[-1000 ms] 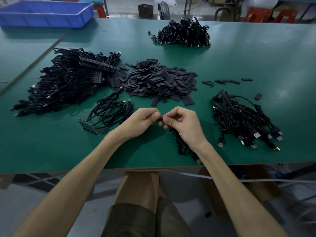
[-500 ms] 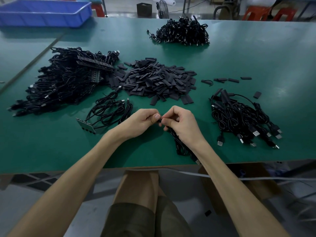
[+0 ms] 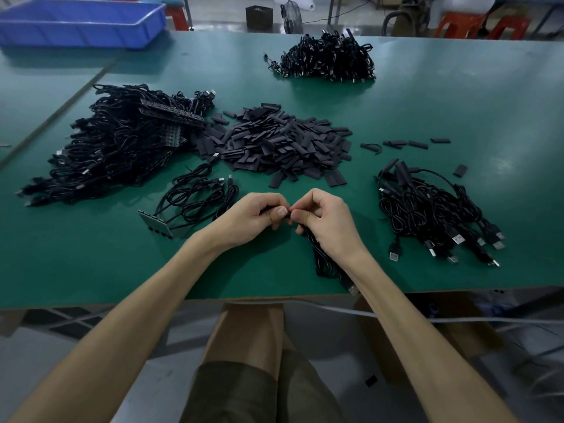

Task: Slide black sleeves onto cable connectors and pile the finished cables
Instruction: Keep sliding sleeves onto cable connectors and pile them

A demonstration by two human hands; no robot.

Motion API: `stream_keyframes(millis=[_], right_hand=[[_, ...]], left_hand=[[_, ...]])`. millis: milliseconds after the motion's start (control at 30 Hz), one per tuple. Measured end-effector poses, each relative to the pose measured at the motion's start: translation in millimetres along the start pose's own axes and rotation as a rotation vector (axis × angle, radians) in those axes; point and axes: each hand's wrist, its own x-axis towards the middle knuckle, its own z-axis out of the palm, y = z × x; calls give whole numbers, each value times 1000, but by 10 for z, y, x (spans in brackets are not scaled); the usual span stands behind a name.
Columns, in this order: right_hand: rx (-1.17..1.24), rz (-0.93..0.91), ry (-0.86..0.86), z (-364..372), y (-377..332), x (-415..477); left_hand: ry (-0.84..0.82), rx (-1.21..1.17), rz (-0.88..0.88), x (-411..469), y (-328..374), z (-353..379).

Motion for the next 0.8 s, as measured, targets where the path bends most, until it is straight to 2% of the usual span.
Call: stream_keyframes(millis=[300,800], right_hand=[[12,-13,19,-26,2,2],[3,17,27,-9,-8,-8]], left_hand=[[78,2,19,2,-37,8],[73,64,11,-3,-48,28]])
